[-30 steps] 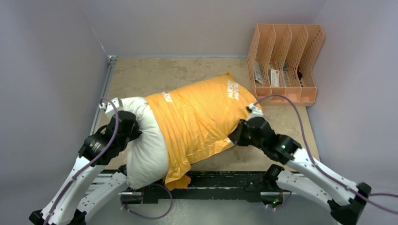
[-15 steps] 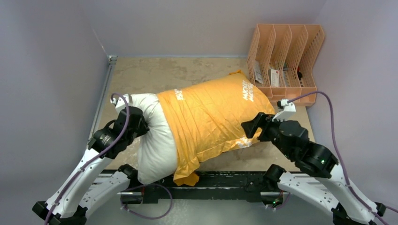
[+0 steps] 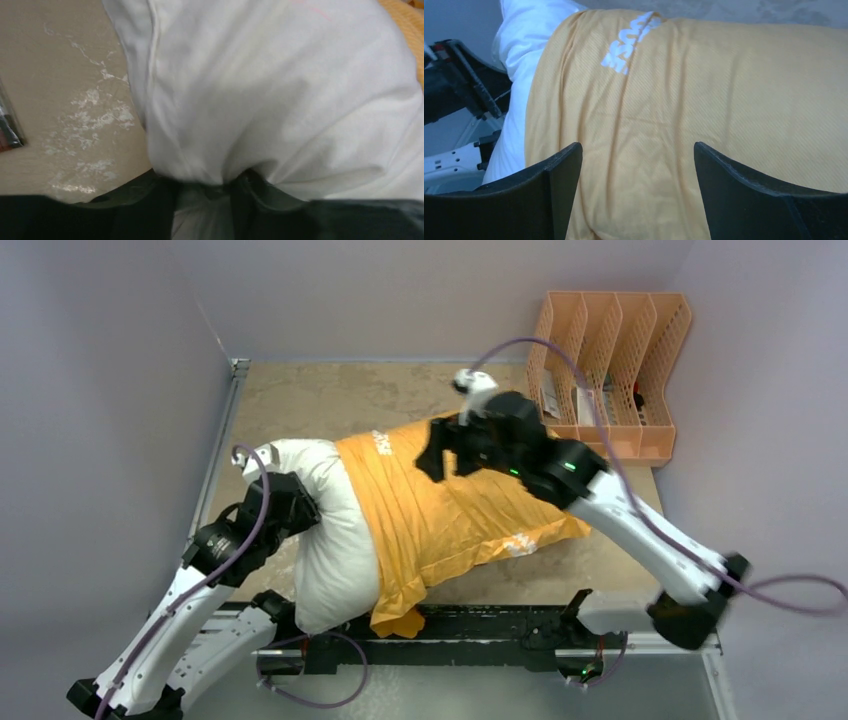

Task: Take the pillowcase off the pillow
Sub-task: Remove the pillow from the pillowcase.

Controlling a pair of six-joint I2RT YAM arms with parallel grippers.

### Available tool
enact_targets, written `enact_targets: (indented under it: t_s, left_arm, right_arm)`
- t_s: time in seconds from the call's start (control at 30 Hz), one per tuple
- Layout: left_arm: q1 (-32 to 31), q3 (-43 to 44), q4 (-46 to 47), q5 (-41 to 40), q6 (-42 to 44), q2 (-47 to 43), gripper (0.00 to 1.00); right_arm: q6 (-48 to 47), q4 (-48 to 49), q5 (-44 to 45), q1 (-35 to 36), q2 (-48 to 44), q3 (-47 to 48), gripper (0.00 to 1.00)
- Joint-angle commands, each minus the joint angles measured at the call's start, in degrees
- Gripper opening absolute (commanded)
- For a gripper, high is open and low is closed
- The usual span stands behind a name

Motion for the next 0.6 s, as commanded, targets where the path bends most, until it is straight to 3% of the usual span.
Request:
enact_targets:
  t_s: [0.0,0.13,0.2,0.27,0.37,0.57]
  left_arm:
    - [0.0,2.8,2.8,1.0,-2.5,-1.3,0.50]
    - [0.0,8.2,-1.2,-1.4,-3.8,-4.0,0.64]
    - [0.0,11.5,-2.9,-3.7,-4.1,-4.8,0.68]
    - [0.0,13.7,-3.8,-5.6,-4.6,-4.7,0.70]
    - [0.0,14.7,-3.5,-5.7,-5.3,-2.3,0.72]
    - [0.1,7.6,3.5,1.2,-5.2,4.1,0.76]
  right_arm:
    - [-4.3,4.5,-12.3,0.2,16.1,8.1,0.83]
    - [-7.3,0.5,-7.9,0.2,24.6,12.8,0.82]
    - [-9.3,-0.3,-7.7,0.2,26.2,11.9,0.73]
    - [-7.8,1.6,-8.1,0.3,25.1,7.1,0.59]
    - [-2.8,8.6,-10.7,0.2,20.3,-3.7,0.51]
    - [7.1,19.8,-14.7,0.2,13.4,-20.0,0.27]
